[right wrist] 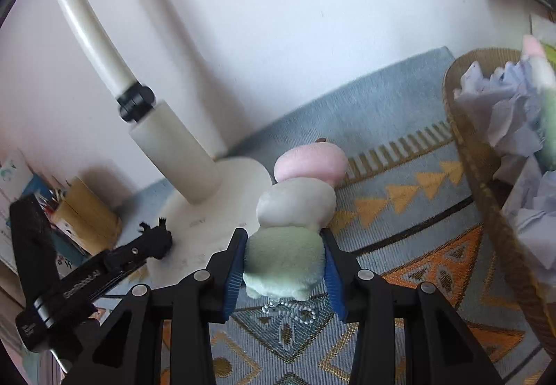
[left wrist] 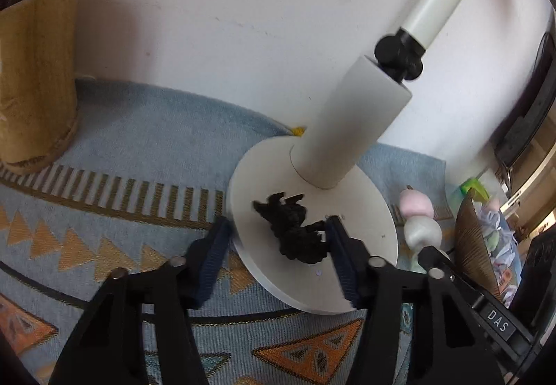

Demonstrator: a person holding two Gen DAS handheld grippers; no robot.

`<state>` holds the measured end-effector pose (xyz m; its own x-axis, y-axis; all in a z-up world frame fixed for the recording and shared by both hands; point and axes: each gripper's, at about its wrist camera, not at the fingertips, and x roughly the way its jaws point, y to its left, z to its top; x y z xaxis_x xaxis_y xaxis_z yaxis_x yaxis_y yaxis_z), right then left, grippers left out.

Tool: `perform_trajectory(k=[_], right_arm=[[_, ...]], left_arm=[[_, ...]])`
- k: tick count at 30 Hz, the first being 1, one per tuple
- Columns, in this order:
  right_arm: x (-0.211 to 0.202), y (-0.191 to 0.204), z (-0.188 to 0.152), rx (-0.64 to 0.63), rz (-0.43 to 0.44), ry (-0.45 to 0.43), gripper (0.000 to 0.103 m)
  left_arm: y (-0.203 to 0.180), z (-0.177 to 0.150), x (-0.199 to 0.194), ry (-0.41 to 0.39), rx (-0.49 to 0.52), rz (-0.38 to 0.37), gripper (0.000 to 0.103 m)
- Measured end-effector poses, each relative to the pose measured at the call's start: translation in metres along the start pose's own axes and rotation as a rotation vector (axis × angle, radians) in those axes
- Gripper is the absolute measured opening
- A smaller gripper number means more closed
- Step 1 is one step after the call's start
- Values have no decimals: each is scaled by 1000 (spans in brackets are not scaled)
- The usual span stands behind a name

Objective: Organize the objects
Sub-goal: 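Grasp the black figurine with the left tool while the right grasps the second plush dango, then carry the figurine and plush dango over the basket and open both tools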

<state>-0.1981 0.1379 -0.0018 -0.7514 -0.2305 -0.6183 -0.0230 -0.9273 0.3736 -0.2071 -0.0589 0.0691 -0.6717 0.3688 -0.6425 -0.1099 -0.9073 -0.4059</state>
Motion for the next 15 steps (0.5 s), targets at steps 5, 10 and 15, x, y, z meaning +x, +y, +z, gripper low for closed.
perform_trajectory(k=[5,10,15], right_arm=[[3,16,0,-39,26,3,41],[-7,27,-6,-60,34,-10,41],[-20,20,-6,-43,42,-26,41]], left_arm=[[8,-1,-10,-27,-21,-9,32],[7,-1,-17,-48,1,-44,26],[-5,-1,-9,-59,5,-29,26]])
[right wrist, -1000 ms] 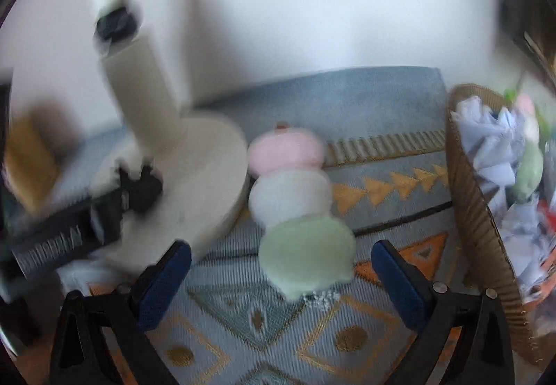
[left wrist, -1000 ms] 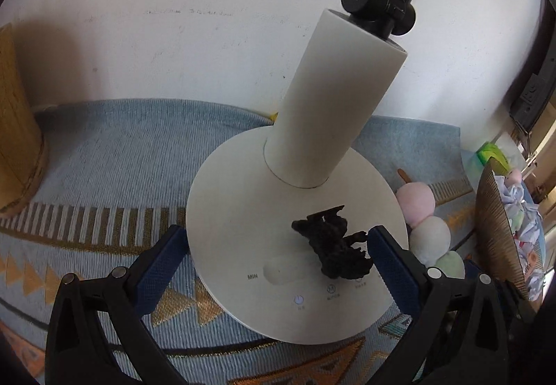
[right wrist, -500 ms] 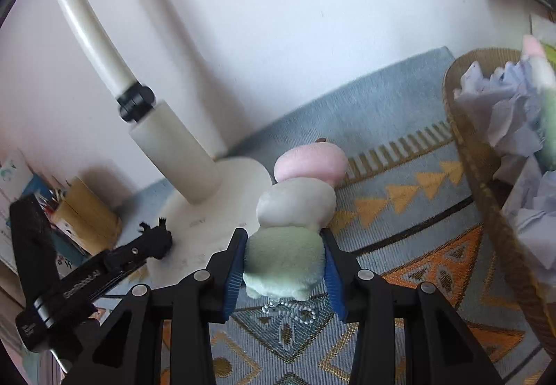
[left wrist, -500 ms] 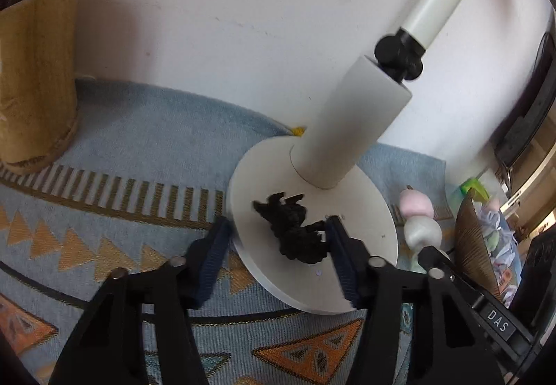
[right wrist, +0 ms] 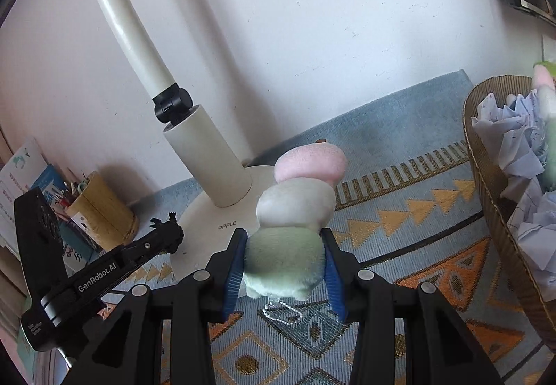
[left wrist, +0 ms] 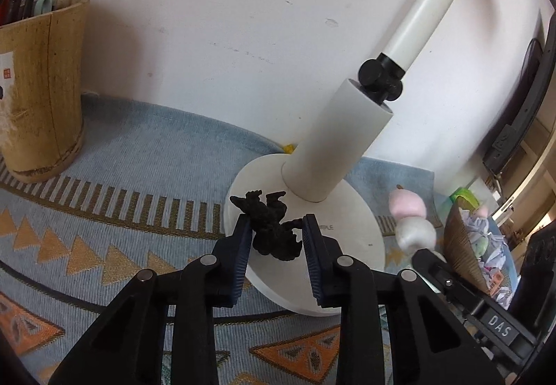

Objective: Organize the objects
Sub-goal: 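Carry the figurine and plush dango over the basket and open both tools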

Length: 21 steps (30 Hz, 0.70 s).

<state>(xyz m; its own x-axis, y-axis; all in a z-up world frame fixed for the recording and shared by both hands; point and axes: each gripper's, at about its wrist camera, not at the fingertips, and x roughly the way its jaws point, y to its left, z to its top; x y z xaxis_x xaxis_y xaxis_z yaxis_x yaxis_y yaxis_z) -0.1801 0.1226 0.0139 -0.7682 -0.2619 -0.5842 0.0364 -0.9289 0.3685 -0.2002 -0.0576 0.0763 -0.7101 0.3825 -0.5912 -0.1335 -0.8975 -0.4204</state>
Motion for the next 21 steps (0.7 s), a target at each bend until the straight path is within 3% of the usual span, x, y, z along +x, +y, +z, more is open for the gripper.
perform_trajectory(k=[8,21], right_arm=[[-4,-7,1,20,20,12,41],[2,-4,-4,19,58,37,41]], left_arm=[[-3,1,2,-1,27,46,26],[2,2,6,6,-2,43,26]])
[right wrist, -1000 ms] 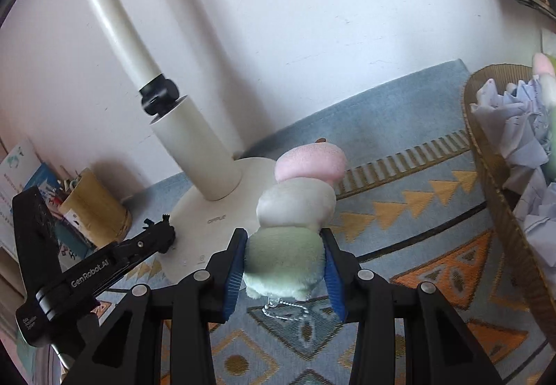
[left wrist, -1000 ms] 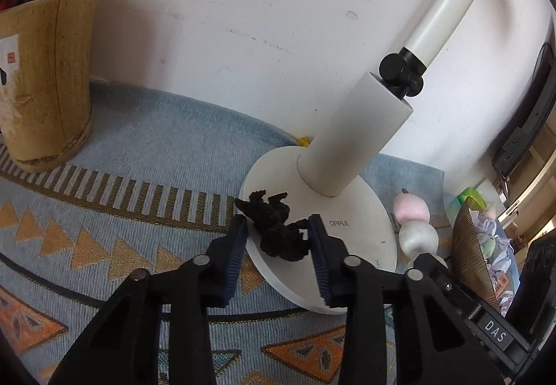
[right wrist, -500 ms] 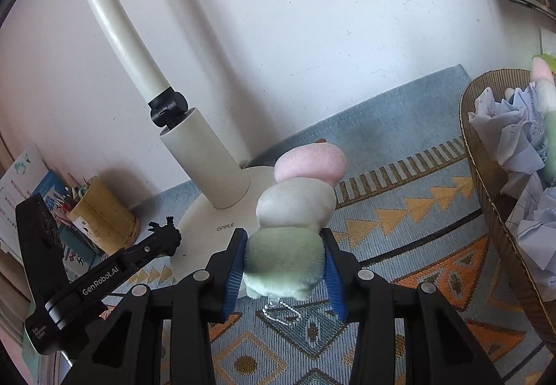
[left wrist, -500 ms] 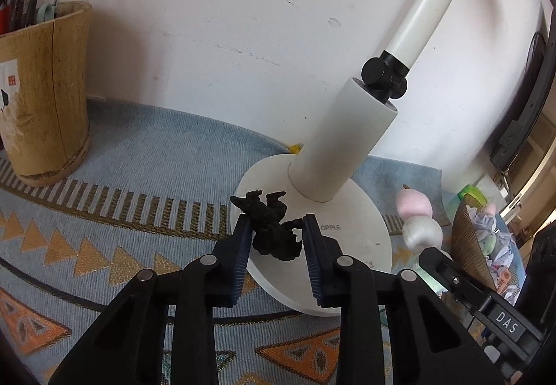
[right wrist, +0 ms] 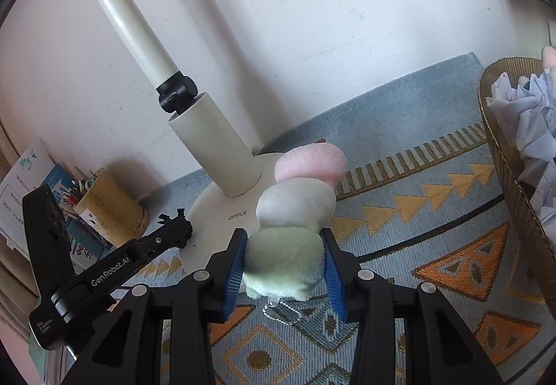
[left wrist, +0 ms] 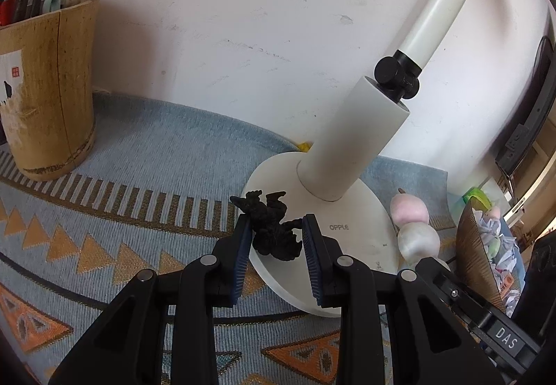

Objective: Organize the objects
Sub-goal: 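Carry the figurine and plush dango over the basket and open both tools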

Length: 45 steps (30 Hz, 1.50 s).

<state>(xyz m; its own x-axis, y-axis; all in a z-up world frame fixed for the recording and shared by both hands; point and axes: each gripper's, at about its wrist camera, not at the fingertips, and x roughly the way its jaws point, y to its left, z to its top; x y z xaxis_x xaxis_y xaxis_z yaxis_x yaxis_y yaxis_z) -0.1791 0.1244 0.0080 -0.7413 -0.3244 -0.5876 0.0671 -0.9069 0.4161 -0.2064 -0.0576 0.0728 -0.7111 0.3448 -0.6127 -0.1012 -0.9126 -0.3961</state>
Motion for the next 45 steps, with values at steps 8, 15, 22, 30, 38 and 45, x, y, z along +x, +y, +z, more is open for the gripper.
perform_trajectory(k=[8,15,22,30,38,45], right_arm=[[-65,7,26,-24,158,-106,41],[-172,-51,62,-69,117,-249,41],[-238,-132,74,-81,-57,-271,41],[-265,-179,74,-74,-158,-271,41],[-239,-228,57,-1,-208,-166,103],[-246,-265,53,177,-167,-124,103]], left_arm=[[-48,8,-41,-101,91,-24,26],[-172,0,-55,-94,240,-190,27],[-284,-28,-36,-39,376,-334,27],[-343,-56,-14,14,429,-387,27],[-341,-73,34,235,441,-328,102],[-323,-64,2,199,406,-327,102]])
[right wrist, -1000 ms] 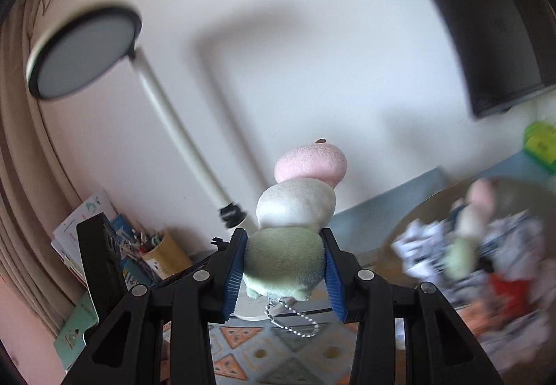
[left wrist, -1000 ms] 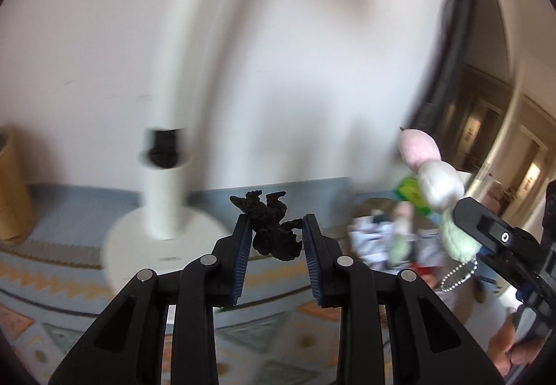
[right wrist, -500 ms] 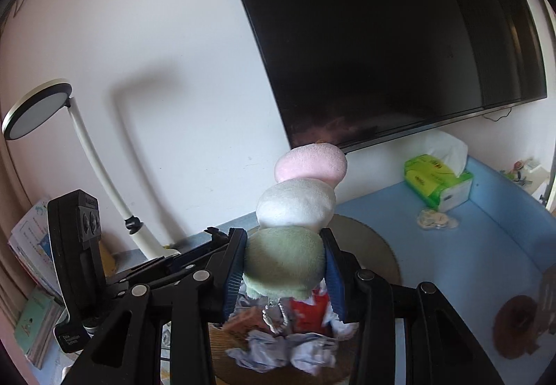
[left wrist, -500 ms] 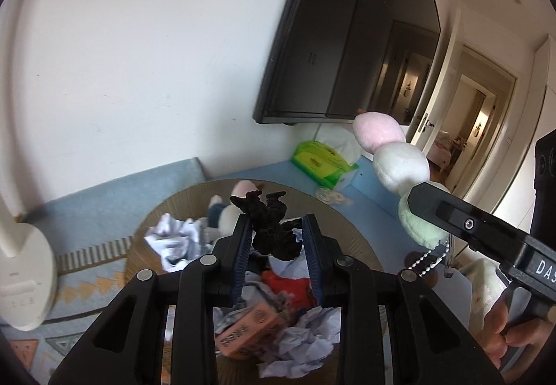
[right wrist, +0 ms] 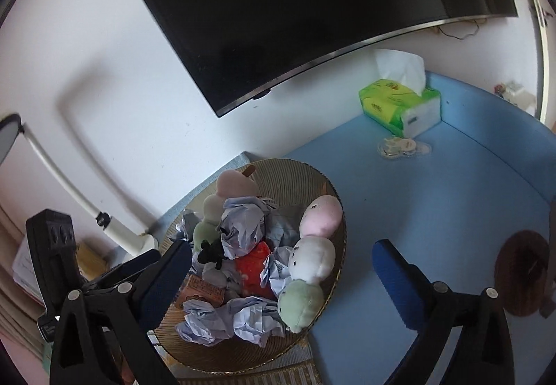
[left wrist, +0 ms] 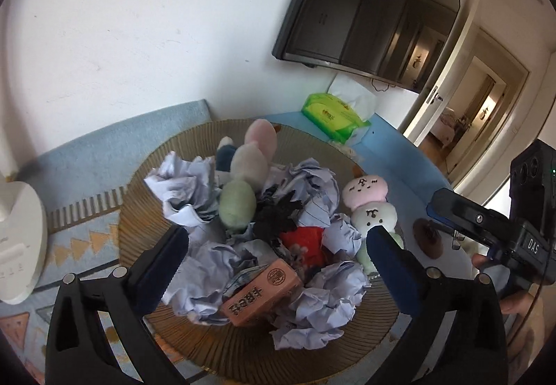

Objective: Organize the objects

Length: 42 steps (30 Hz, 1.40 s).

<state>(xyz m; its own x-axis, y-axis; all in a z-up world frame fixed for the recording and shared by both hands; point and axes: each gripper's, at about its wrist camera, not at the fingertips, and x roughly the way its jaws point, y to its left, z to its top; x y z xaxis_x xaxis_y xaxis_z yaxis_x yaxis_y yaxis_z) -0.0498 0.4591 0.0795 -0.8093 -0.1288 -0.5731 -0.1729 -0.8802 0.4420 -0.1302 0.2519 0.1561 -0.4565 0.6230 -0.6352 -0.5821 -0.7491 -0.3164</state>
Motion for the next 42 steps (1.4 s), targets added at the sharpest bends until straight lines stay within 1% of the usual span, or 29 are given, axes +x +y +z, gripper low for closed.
perform_trajectory(k=[3,5,8,9,11,13,14,15,17,19,20,22,25,27,28,30,31,34,36,37,39,42], right_arm=[[-14,8,2,31,23,-14,103],[-28,23,2,41,32,-19,103],[-56,54,2,35,62,-43,103],[-66,66,1,33,73,-53,103],[-84,90,-3,27,103,-72,103],[-99,115,-14,13,133,-88,103],[-103,127,-21,0,137,-89,103],[-105,140,-34,-19,131,-84,103],[-99,156,-62,-54,100,-60,103],[-84,164,-92,-97,65,-20,103],[-72,168,-110,-130,32,10,103],[-54,171,-137,-194,-25,53,103],[-28,177,-176,-342,-105,128,103],[-16,177,-193,-413,-136,163,103],[-10,176,-199,-431,-145,177,103],[0,177,-209,-455,-158,197,103],[6,179,-213,-466,-167,202,103],[23,186,-227,-508,-193,234,103],[35,189,-238,-550,-207,261,103],[39,187,-243,-551,-206,274,103],[36,177,-241,-466,-185,272,103],[35,179,-242,-476,-200,272,103]], left_arm=[[-1,-1,-21,-21,10,46,102],[-1,0,-46,-49,13,75,102],[-2,2,-100,-100,12,131,102],[-3,1,-129,-127,19,168,102],[-3,-2,-169,-148,33,232,102],[0,-14,-213,-144,51,329,102],[3,-22,-225,-140,54,370,102],[9,-35,-237,-140,52,418,102],[29,-67,-254,-147,16,478,102],[60,-106,-255,-131,-81,505,102],[74,-124,-252,-117,-132,510,102],[107,-165,-238,-86,-245,528,102],[136,-215,-216,-40,-341,584,102],[144,-237,-205,-17,-374,605,102],[144,-241,-200,-13,-374,608,102],[140,-248,-192,6,-352,640,102],[139,-250,-189,11,-344,658,102],[137,-249,-182,35,-356,661,102],[135,-248,-177,59,-340,696,102],[132,-247,-174,78,-325,718,103],[131,-247,-174,72,-334,719,103],[132,-248,-175,71,-337,717,103]])
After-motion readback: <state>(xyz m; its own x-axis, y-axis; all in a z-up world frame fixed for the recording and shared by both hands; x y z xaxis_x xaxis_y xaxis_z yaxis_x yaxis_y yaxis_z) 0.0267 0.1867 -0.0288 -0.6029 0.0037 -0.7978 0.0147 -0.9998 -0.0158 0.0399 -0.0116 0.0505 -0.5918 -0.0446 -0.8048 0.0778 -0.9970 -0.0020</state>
